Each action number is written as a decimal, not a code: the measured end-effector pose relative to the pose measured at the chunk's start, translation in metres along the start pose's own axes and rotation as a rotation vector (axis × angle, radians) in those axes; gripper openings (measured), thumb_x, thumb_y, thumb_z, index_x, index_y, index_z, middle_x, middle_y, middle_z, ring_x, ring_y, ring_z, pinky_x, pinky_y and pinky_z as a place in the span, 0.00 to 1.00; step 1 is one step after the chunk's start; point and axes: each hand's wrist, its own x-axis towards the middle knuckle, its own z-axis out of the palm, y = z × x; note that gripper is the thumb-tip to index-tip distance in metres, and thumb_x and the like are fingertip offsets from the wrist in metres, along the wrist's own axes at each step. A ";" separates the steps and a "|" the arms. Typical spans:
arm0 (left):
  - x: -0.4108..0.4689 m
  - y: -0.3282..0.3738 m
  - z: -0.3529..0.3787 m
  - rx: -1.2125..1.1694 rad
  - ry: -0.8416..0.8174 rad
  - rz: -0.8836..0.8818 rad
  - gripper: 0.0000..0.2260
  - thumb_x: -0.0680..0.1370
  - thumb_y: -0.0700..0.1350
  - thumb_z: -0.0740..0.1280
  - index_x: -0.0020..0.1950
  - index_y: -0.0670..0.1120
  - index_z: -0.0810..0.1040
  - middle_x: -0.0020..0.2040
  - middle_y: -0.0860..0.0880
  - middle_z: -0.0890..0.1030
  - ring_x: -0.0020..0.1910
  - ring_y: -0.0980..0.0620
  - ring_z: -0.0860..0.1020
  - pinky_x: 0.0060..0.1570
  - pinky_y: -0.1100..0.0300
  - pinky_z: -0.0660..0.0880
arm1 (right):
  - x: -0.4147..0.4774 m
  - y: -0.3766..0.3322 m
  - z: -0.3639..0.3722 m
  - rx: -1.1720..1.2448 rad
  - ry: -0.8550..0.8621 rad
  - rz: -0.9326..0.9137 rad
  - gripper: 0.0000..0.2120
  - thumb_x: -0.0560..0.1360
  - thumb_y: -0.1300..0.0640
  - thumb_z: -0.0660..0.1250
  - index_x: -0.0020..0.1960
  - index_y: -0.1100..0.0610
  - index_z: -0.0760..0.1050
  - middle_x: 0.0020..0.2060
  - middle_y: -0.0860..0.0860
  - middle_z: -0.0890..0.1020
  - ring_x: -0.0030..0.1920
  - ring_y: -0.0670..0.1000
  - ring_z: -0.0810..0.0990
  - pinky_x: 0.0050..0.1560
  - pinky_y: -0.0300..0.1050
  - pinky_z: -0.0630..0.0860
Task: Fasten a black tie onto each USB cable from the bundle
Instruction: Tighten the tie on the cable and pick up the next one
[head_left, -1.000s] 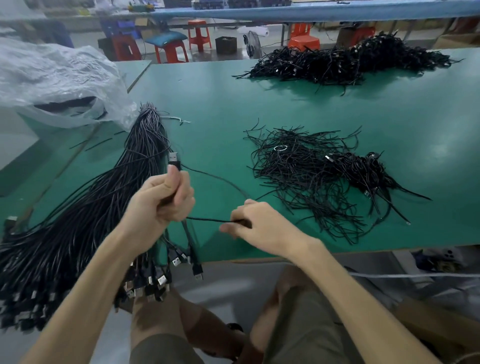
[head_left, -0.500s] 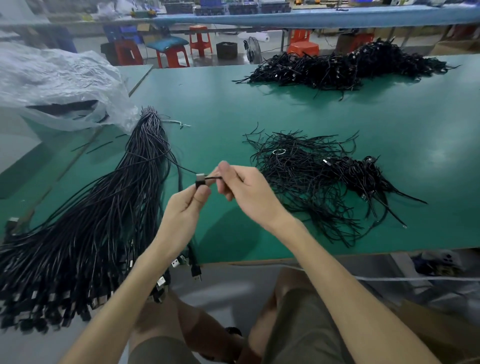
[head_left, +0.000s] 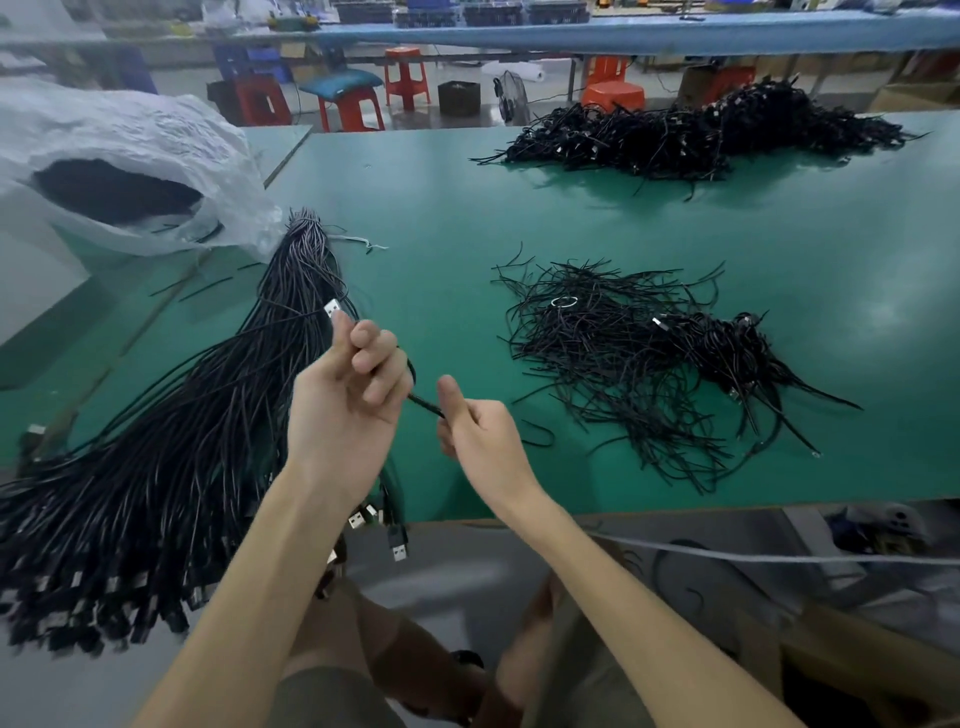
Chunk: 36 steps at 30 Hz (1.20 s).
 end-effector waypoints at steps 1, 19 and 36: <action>-0.002 0.004 -0.002 0.054 -0.032 -0.027 0.18 0.86 0.54 0.57 0.38 0.49 0.73 0.31 0.55 0.64 0.28 0.55 0.58 0.30 0.63 0.60 | 0.003 -0.001 -0.002 -0.016 0.005 0.006 0.29 0.83 0.39 0.58 0.28 0.49 0.55 0.24 0.46 0.58 0.29 0.50 0.55 0.34 0.51 0.52; -0.001 0.006 -0.026 1.715 -0.217 -0.192 0.13 0.86 0.49 0.62 0.54 0.53 0.87 0.36 0.51 0.84 0.30 0.54 0.72 0.35 0.53 0.72 | 0.030 -0.043 -0.025 -0.966 -0.194 -0.177 0.21 0.87 0.46 0.54 0.39 0.50 0.75 0.40 0.56 0.81 0.42 0.62 0.78 0.46 0.56 0.78; 0.004 -0.035 -0.021 0.613 0.096 -0.124 0.20 0.81 0.58 0.63 0.48 0.43 0.87 0.47 0.47 0.85 0.50 0.52 0.82 0.55 0.61 0.77 | 0.018 -0.019 -0.007 -0.206 0.068 -0.191 0.24 0.86 0.47 0.58 0.36 0.57 0.73 0.29 0.52 0.77 0.31 0.48 0.74 0.37 0.47 0.73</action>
